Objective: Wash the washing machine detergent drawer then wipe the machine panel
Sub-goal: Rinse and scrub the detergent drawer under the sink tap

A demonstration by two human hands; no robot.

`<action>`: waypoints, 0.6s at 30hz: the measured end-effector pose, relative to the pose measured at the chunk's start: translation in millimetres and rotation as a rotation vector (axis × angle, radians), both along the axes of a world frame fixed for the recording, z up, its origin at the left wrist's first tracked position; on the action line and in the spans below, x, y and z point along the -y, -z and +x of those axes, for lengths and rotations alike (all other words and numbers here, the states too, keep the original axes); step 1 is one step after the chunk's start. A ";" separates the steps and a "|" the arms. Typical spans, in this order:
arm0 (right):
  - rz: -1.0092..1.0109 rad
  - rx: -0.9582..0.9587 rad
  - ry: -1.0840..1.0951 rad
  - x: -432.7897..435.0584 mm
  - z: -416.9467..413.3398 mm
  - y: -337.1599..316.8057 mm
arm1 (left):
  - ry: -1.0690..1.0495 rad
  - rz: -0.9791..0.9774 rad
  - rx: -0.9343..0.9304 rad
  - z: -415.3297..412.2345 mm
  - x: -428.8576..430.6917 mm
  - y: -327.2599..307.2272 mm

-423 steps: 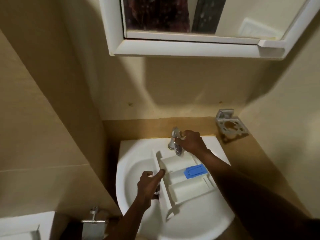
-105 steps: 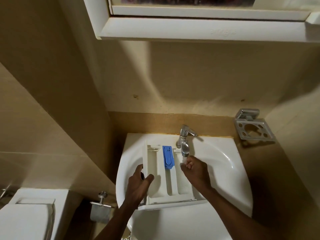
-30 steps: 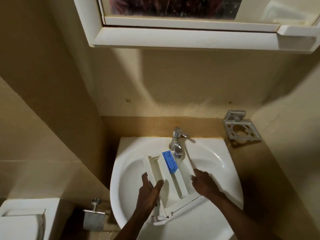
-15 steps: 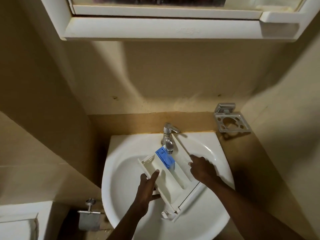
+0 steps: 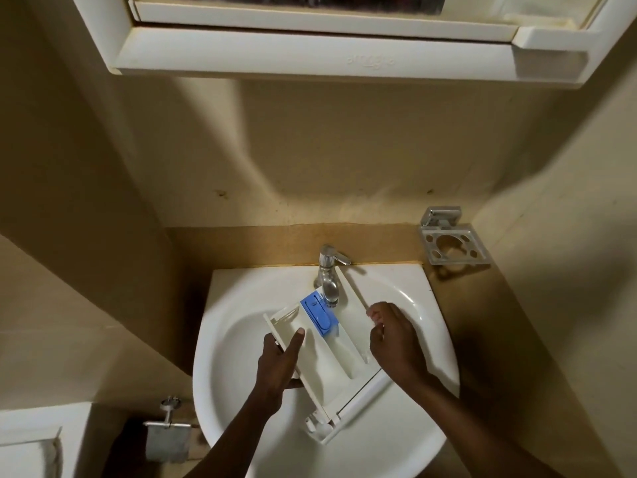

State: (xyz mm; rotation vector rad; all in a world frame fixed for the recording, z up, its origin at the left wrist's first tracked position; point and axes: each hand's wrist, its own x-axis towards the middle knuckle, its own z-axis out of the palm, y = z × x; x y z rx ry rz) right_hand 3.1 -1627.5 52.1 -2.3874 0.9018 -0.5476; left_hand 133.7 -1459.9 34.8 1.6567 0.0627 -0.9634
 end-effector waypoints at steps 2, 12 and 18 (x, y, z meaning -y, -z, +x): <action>0.118 -0.010 -0.091 -13.1 -0.8 0.0 | -0.003 0.006 0.011 -0.2 0.4 -1.8; 0.425 -0.573 -0.194 -39.6 41.9 0.3 | -0.003 0.019 0.030 -1.0 0.1 -2.1; 0.438 -0.652 -0.347 -33.6 25.2 8.6 | 0.004 0.060 0.115 4.2 0.4 -4.2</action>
